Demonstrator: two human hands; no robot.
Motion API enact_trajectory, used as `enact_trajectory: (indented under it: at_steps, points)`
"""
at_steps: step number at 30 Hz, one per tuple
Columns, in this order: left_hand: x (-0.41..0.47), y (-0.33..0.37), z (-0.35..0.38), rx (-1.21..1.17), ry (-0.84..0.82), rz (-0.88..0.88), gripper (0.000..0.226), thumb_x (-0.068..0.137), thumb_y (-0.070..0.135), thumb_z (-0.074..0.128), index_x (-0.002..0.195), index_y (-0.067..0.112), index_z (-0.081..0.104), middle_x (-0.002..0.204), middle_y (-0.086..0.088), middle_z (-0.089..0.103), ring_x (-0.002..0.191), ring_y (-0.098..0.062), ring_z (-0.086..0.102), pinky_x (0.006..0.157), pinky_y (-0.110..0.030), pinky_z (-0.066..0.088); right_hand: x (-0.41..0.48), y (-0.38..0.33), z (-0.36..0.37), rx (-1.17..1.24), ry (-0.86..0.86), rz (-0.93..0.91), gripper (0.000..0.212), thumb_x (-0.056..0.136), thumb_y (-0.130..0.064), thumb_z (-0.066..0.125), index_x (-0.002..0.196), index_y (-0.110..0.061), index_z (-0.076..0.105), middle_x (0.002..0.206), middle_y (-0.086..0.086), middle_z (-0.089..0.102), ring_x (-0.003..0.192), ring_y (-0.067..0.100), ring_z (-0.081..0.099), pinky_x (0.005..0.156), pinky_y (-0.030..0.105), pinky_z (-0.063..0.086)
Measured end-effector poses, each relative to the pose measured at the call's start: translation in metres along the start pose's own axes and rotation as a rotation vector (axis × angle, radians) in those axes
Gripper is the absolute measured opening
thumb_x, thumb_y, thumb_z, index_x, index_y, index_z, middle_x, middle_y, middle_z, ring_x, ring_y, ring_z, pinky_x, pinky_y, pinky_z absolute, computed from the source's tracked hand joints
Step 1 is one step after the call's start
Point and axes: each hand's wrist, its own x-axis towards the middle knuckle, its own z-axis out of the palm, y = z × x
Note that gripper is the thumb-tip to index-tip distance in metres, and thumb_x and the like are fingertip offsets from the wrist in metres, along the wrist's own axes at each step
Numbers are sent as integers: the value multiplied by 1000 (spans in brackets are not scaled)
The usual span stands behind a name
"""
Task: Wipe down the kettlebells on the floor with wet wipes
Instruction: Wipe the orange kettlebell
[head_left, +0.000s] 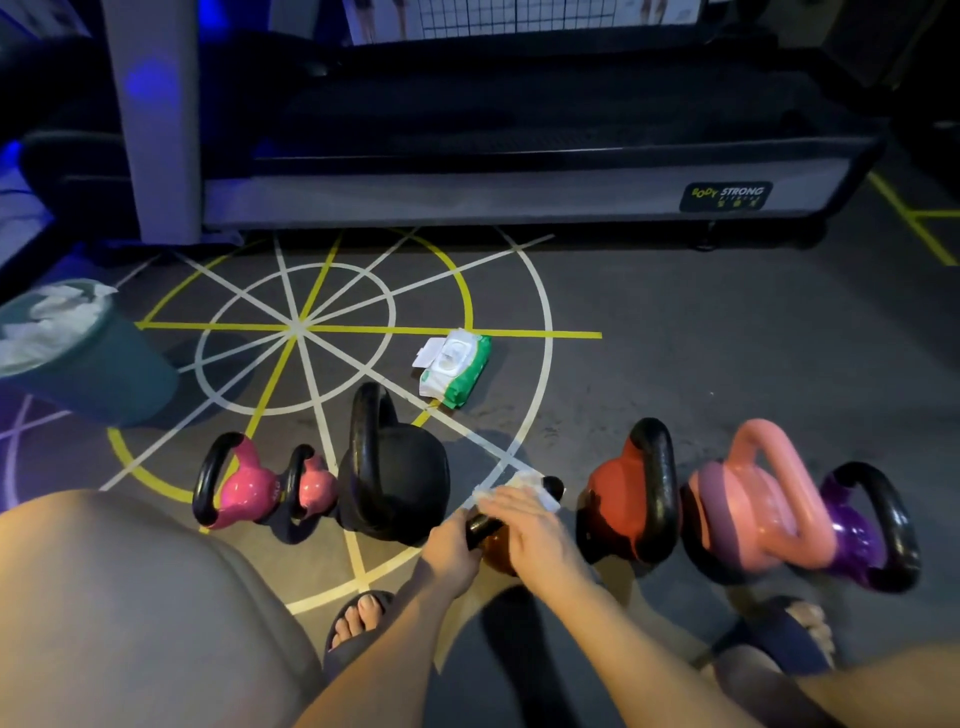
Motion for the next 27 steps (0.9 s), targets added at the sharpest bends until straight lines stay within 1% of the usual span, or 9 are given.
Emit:
enact_trajectory:
  at_steps: [5,9,12,15,17,20,22,24,27]
  points:
    - [4,-1,1,-28,-15,-17,25,95,14,64,112,31,58,95,10,61,93,-11,59,80,-25,45,-7,30,-39,136,95,484,63,97,-2,46,145,-44,44,113,-2,63,100,9,59,99,19,43]
    - [5,0,1,-16,11,-12,28,96,15,64,122,23,59,100,6,65,95,-14,62,79,-24,44,-7,-3,-7,39,-16,153,61,93,6,45,141,-30,54,149,-20,40,142,-9,25,119,12,8]
    - [4,-4,-1,22,-21,40,34,97,14,59,132,16,58,120,-5,68,112,-22,65,89,-24,48,-8,-19,20,2,-177,-16,48,96,1,43,138,-16,59,150,-5,47,145,7,31,122,18,4]
    - [6,-11,-2,28,-38,42,32,94,20,66,124,22,57,109,0,67,109,-20,65,84,-22,44,-1,-2,3,-9,-68,33,45,97,-5,45,136,-22,60,145,-13,48,139,5,41,122,31,23]
    - [7,-13,-3,32,-41,26,31,92,24,69,120,25,57,100,4,63,102,-16,64,82,-23,45,3,15,-29,34,14,257,51,97,-3,48,137,-33,59,140,-14,51,120,7,57,110,22,39]
    - [8,-13,-4,42,-42,9,31,92,24,70,119,27,55,99,6,62,96,-13,62,83,-25,48,2,29,-56,38,-56,441,58,99,-11,48,142,-51,45,142,-9,52,100,10,67,96,28,53]
    - [9,-12,-3,54,-42,8,32,92,24,70,119,25,55,99,5,61,97,-14,62,85,-26,50,1,19,-50,-2,-67,341,61,98,-7,48,144,-47,44,153,-20,36,137,3,43,119,30,31]
    - [8,-11,-3,64,-41,16,34,91,25,70,121,23,55,102,2,63,102,-18,64,88,-29,51,0,1,-27,-68,-102,126,61,96,0,47,145,-34,46,149,-29,26,141,-13,11,124,26,8]
    - [7,-10,-2,55,-45,29,43,93,26,66,135,22,54,121,-5,68,114,-23,64,94,-29,49,-8,-17,3,-44,-237,-87,61,88,3,44,143,-23,53,149,-20,39,139,-17,16,124,24,1]
